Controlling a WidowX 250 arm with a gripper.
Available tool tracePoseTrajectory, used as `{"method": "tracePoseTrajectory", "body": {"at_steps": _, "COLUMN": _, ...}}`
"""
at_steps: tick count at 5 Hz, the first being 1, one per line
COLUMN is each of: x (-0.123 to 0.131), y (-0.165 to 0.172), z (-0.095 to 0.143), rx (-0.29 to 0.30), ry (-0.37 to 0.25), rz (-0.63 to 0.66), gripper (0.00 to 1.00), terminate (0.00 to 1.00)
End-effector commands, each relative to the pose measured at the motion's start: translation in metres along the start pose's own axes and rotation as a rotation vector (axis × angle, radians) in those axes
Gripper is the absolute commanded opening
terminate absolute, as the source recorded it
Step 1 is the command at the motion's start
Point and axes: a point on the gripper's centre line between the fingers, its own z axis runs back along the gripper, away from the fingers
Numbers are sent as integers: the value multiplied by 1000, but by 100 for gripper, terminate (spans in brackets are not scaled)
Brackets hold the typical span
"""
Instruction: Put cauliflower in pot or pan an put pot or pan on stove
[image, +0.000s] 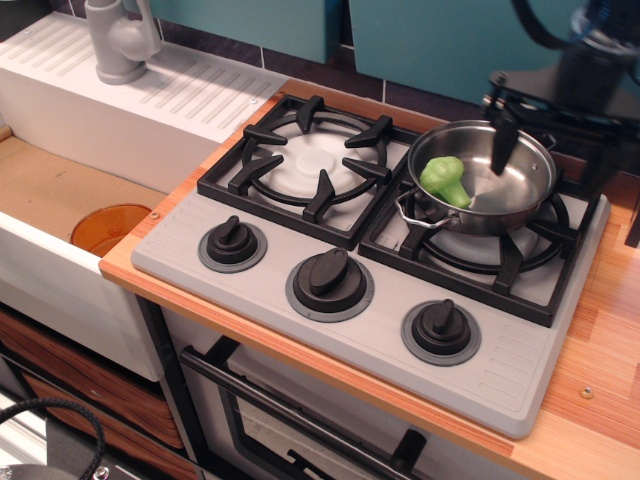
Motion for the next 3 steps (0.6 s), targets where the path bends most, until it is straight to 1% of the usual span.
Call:
{"method": "tracePoseTrajectory", "body": {"at_steps": 1, "x": 37, "y": 53, "z": 33, "rx": -59, "ry": -84, "rz": -32, "gripper": 100, "terminate": 0}}
{"method": "tracePoseTrajectory", "body": {"at_steps": 2, "x": 45, "y": 85, "z": 34, "rx": -56, "ry": -81, "rz": -54, "gripper": 100, "terminate": 0}}
{"method": "tracePoseTrajectory", "body": {"at_steps": 3, "x": 46, "y": 116, "z": 30, "rx": -61, "ry": -79, "rz": -67, "gripper": 100, "terminate": 0}}
